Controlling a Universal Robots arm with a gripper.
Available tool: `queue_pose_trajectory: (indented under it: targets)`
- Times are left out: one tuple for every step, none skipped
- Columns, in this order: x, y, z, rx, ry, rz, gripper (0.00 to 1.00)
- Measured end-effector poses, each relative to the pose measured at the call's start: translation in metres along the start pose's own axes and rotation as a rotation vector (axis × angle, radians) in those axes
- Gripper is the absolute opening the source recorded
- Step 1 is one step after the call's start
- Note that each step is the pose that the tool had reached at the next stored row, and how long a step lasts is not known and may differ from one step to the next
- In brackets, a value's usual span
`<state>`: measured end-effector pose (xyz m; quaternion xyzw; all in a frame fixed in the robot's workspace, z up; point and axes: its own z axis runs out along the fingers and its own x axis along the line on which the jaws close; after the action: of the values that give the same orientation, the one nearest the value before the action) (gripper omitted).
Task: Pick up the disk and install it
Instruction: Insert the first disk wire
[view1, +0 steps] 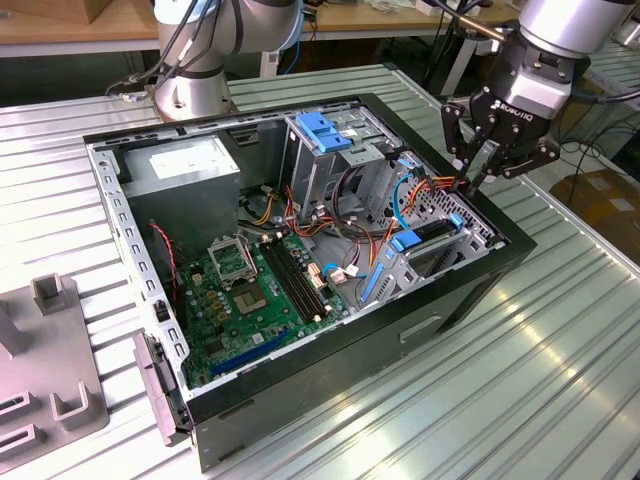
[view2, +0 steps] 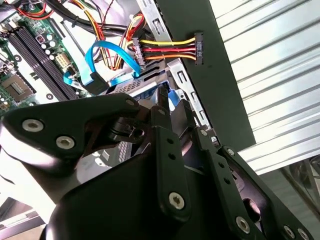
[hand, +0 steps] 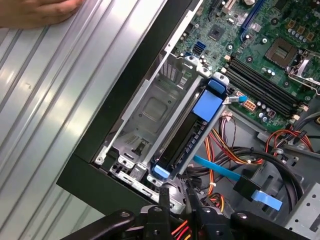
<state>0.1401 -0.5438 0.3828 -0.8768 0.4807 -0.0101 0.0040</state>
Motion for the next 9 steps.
queue_pose_trajectory:
  targets:
    - [-0.0003,-0.0010,0.0001,0.0001,0.0000,-0.008,0.27]
    - [-0.0005,-0.0020,0.0001,0.0000,0.0000,-0.016,0.27]
    - [-0.0006,-0.0035,0.0002,0.0001,-0.0001,-0.025,0.27]
    - [-0.0005,-0.0049,0.0004,0.0003,-0.0003,-0.033,0.27]
    - [-0.0003,-0.0055,0.0004,0.0003,-0.0003,-0.039,0.27]
    - [-0.0001,-0.0062,0.0005,0.0003,-0.0003,-0.045,0.27]
    - [0.0003,-0.0073,0.0006,0.0005,-0.0005,-0.053,0.27]
    - [0.0006,-0.0079,0.0012,0.0015,-0.0005,-0.073,0.27]
    - [0.0006,-0.0079,0.0018,0.0029,0.0001,-0.107,0.27]
